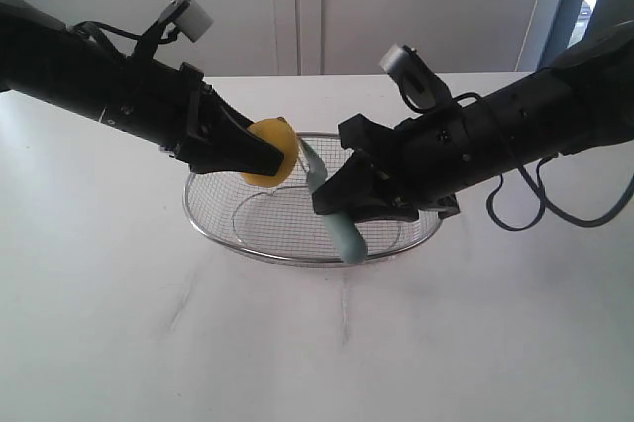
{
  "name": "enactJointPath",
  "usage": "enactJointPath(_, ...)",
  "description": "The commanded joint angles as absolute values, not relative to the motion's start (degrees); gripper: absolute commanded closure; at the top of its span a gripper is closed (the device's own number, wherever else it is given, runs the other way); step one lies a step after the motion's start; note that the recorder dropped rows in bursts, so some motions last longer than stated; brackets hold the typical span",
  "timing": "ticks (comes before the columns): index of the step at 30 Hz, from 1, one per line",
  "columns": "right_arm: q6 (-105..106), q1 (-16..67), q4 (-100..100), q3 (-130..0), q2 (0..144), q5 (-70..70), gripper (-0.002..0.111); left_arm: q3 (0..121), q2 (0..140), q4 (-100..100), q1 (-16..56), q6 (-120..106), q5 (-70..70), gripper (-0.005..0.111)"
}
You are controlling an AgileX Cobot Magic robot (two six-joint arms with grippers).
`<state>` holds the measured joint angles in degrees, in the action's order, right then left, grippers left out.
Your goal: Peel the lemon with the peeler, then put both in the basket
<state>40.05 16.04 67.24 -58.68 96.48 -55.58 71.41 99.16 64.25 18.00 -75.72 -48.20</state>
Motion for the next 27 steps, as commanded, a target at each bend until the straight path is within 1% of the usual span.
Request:
enactJointPath(1, 41.0, 16.0, 68.8, -58.9, 94.2, -52.6, 0.108, 71.1, 98.6, 66.0, 17.8, -75.8, -49.5, 0.107)
enactJointPath(13, 46.3, 16.0, 69.3, -58.9, 88.8, -52.2, 0.108, 71.1, 98.6, 66.0, 17.8, -75.8, -49.5, 0.107)
enactJointPath(27, 43.8, 16.0, 69.0, -58.7, 88.7, -50.0, 0.108, 71.1, 98.6, 66.0, 17.8, -75.8, -49.5, 0.107)
